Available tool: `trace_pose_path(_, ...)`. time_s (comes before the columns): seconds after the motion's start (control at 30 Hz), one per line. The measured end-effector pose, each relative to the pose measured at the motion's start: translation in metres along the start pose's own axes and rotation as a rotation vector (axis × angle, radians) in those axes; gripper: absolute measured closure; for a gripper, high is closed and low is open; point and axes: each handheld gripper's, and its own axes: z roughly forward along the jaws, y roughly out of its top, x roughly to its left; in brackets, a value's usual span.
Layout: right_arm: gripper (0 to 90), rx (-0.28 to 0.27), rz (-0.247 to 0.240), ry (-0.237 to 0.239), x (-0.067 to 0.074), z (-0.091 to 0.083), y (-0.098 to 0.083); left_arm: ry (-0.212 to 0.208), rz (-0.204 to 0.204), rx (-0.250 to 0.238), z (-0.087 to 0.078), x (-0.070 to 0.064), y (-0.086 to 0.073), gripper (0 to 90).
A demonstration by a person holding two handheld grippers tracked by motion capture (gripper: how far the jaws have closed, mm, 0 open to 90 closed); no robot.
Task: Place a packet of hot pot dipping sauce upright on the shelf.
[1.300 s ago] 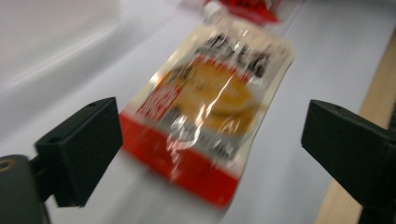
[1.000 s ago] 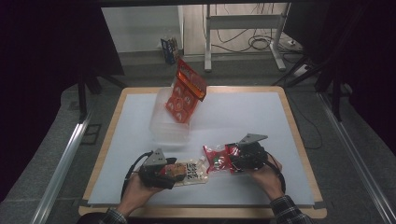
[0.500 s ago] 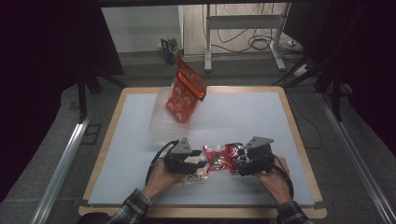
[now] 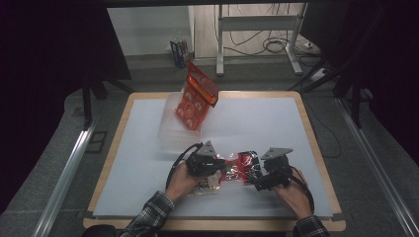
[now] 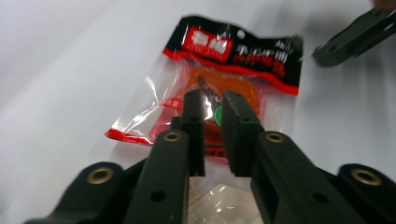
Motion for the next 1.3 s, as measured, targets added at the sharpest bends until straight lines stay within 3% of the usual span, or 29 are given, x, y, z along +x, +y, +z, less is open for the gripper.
trace_pose_path(0.33, 0.0, 0.007, 0.023, 0.01, -0.001, -0.001, -0.001, -0.001, -0.004, 0.136, 0.009, 0.005, -0.004, 89.8)
trace_pose_path(0.5, 0.3, 0.012, 0.039, 0.015, -0.002, -0.001, -0.002, -0.002, -0.007, 0.148, 0.008, 0.004, -0.004, 90.0)
trace_pose_path(0.8, 2.1, 0.057, 0.095, 0.09, -0.001, 0.012, -0.002, -0.009, -0.013, 0.147, 0.008, 0.006, -0.009, 90.0)
trace_pose_path(1.13, 11.7, -0.006, 0.13, 0.238, 0.004, 0.021, 0.015, -0.003, -0.006, 0.181, 0.008, 0.007, -0.01, 90.0)
trace_pose_path(1.3, 18.9, 0.005, 0.116, 0.252, 0.009, 0.029, 0.027, 0.0, -0.003, 0.185, 0.008, 0.006, -0.01, 90.0)
